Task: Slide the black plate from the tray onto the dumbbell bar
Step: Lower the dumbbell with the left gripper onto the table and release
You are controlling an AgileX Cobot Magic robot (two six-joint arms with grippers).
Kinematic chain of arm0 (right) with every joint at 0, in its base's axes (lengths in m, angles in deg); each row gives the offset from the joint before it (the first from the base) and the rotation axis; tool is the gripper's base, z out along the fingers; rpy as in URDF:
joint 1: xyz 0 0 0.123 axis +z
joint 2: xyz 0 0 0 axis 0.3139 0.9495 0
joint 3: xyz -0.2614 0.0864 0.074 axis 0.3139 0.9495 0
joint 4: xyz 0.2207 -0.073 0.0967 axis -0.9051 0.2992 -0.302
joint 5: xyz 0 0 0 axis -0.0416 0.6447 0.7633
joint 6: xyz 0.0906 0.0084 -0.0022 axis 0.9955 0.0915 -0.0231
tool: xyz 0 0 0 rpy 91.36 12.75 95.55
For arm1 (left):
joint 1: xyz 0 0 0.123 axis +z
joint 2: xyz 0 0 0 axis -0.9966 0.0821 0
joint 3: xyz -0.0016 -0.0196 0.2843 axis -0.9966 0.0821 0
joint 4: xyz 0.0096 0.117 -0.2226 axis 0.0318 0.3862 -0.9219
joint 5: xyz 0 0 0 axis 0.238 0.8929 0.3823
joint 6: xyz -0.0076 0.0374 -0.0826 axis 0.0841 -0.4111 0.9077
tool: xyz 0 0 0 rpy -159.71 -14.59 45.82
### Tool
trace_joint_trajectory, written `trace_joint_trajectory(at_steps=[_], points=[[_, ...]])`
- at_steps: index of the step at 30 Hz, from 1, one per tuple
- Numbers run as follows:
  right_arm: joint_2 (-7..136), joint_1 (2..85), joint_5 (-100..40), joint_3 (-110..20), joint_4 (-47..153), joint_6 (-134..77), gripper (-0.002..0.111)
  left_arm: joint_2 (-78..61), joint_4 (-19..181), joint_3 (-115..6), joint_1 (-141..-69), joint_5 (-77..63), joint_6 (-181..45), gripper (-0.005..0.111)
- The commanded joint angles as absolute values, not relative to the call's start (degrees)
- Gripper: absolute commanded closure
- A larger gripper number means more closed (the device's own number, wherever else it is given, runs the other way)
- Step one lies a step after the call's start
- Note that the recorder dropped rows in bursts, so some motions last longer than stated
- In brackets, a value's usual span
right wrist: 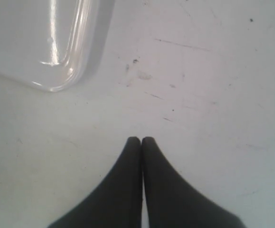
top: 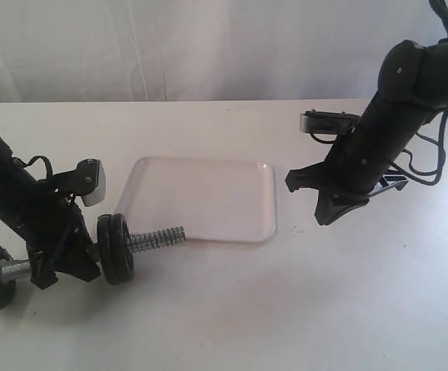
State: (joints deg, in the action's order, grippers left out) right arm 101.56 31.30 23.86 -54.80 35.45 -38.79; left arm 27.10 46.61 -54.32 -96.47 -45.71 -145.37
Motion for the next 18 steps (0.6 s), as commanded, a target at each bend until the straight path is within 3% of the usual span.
trace_joint_trajectory(at_steps=[1, 5, 8, 18], points=[[100.89, 30.82, 23.42, -54.77, 35.47, -38.75, 0.108, 25.12, 41.66, -54.63, -96.36, -48.36, -146.08, 0.086], [100.89, 30.82, 22.92, -54.77, 35.47, -38.75, 0.108, 25.12, 41.66, -54.63, -96.36, -48.58, -146.08, 0.061], [100.89, 30.82, 22.36, -54.77, 35.47, -38.75, 0.108, 25.12, 41.66, -54.63, -96.36, -48.39, -146.08, 0.051], [100.89, 30.82, 22.26, -54.77, 35.47, -38.99, 0.108, 25.12, 41.66, -54.63, -96.36, -46.92, -146.08, 0.046]])
